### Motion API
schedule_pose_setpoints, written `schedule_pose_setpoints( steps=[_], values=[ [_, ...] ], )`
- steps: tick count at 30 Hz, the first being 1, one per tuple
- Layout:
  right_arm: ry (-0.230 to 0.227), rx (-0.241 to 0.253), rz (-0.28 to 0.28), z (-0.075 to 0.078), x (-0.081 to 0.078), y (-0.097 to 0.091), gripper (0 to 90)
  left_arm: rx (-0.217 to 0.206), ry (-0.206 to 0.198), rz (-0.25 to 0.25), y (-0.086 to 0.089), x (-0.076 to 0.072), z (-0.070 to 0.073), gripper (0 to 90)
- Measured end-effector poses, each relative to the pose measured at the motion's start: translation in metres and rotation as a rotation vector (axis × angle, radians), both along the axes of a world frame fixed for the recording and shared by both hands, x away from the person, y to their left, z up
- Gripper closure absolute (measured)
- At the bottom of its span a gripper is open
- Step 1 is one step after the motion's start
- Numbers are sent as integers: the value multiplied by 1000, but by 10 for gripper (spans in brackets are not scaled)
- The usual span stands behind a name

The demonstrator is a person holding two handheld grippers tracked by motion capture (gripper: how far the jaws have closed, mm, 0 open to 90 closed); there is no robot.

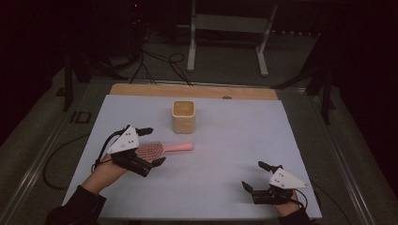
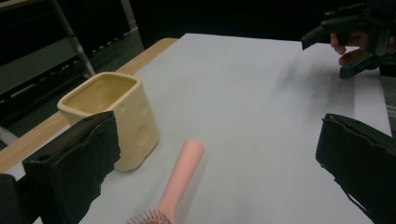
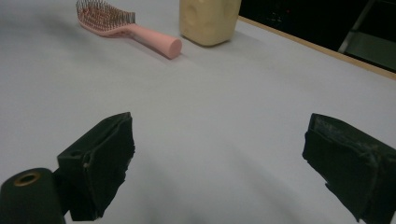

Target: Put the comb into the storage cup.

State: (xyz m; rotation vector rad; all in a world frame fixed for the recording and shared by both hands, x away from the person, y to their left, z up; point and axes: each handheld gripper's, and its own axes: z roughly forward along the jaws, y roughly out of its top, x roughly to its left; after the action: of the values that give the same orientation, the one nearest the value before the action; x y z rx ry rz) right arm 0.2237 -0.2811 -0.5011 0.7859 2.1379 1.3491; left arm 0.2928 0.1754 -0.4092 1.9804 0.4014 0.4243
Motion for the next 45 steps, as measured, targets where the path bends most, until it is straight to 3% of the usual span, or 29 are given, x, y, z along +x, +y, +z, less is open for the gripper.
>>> schedule_pose_setpoints(
  steps=[15, 16, 18, 19, 20, 27, 40, 45],
  values=[
    [1, 4, 5, 0, 0, 1, 84, 28, 33, -23, -37, 30, -1, 0],
    [3, 6, 3, 0, 0, 0, 84, 61, 38, -23, -43, 34, -4, 0],
    [1, 5, 4, 0, 0, 0, 84, 61, 38, -23, -43, 34, -4, 0],
    [1, 5, 4, 0, 0, 0, 84, 78, 88, -6, -51, 39, -8, 0],
    [-3, 5, 2, 0, 0, 0, 84, 85, 107, 1, -54, 41, -9, 0],
    [0, 5, 7, 0, 0, 1, 84, 135, 146, 32, -69, 56, -21, 0],
    [-3, 8, 15, 0, 0, 2, 84, 147, 188, 90, -83, 77, -42, 171],
    [-3, 9, 17, 0, 0, 2, 84, 173, 194, 119, -87, 82, -49, 329]
  ],
)
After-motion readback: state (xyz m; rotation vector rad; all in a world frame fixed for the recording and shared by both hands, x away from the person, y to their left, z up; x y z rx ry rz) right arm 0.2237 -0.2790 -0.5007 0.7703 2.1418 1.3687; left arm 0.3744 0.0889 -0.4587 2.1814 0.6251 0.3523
